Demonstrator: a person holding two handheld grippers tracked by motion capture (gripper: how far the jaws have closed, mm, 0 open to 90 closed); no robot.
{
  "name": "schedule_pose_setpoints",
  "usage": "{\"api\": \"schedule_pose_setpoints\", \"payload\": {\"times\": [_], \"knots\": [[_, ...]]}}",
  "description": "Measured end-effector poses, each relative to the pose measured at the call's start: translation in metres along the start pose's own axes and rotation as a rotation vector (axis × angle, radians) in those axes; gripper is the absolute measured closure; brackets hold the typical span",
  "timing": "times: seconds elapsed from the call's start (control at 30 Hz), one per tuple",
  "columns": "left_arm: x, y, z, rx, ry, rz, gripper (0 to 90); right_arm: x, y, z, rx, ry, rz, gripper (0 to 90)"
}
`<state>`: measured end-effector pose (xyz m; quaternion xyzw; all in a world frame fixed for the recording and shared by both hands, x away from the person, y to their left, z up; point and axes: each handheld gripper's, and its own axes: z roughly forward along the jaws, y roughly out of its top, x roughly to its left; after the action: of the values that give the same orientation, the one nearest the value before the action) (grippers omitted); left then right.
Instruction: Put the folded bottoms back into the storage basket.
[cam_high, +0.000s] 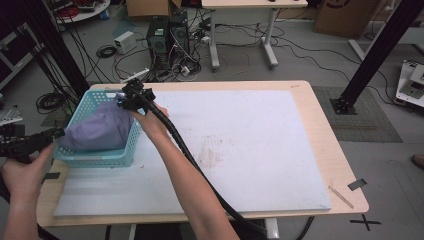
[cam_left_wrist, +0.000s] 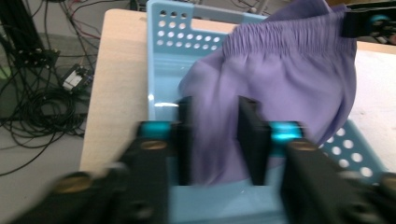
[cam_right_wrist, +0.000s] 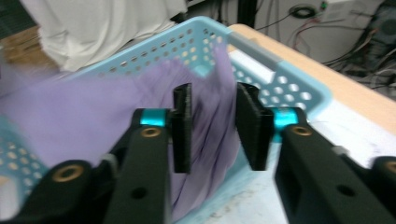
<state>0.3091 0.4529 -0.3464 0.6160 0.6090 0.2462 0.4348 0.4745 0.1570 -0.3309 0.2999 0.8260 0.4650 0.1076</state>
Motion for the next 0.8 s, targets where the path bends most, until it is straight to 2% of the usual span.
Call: {"api": "schedule_pose_setpoints", "payload": {"times": [0.03,0.1,0.2,0.3,0.37,0.5,0.6,0.63,0.67,0.8], "knots": [[-0.001,-0.001,0.000,0.009,0.008,0.009,52.2,-0.003,0.000,-0.003,-0.008,-0.007,-0.002,59.5],[-0.004,-0.001,-0.002,0.005,0.017,0.031,48.6,-0.008,-0.001,-0.007,0.006,-0.013,-0.005,56.9],[-0.012,0.003,-0.008,-0.034,0.025,0.059,39.1,-0.015,-0.003,-0.016,0.000,-0.022,-0.006,48.0],[-0.028,0.007,-0.014,-0.080,-0.001,0.107,37.8,-0.023,-0.007,-0.030,-0.021,-0.029,-0.025,43.8],[-0.041,0.009,-0.015,-0.090,-0.012,0.154,36.7,-0.030,-0.011,-0.042,-0.038,-0.030,-0.036,40.8],[-0.074,0.012,-0.014,-0.121,-0.061,0.222,35.6,-0.046,-0.022,-0.067,-0.066,-0.022,-0.039,36.9],[-0.100,0.011,-0.009,-0.150,-0.112,0.263,34.1,-0.058,-0.031,-0.089,-0.089,-0.033,-0.044,36.2],[-0.108,0.011,-0.007,-0.154,-0.127,0.275,32.0,-0.068,-0.039,-0.106,-0.096,-0.044,-0.040,35.0],[-0.116,0.010,-0.004,-0.158,-0.144,0.284,32.0,-0.068,-0.039,-0.106,-0.096,-0.044,-0.040,35.0],[-0.145,0.005,0.008,-0.180,-0.214,0.313,30.4,-0.083,-0.057,-0.138,-0.108,-0.064,-0.038,32.1]]}}
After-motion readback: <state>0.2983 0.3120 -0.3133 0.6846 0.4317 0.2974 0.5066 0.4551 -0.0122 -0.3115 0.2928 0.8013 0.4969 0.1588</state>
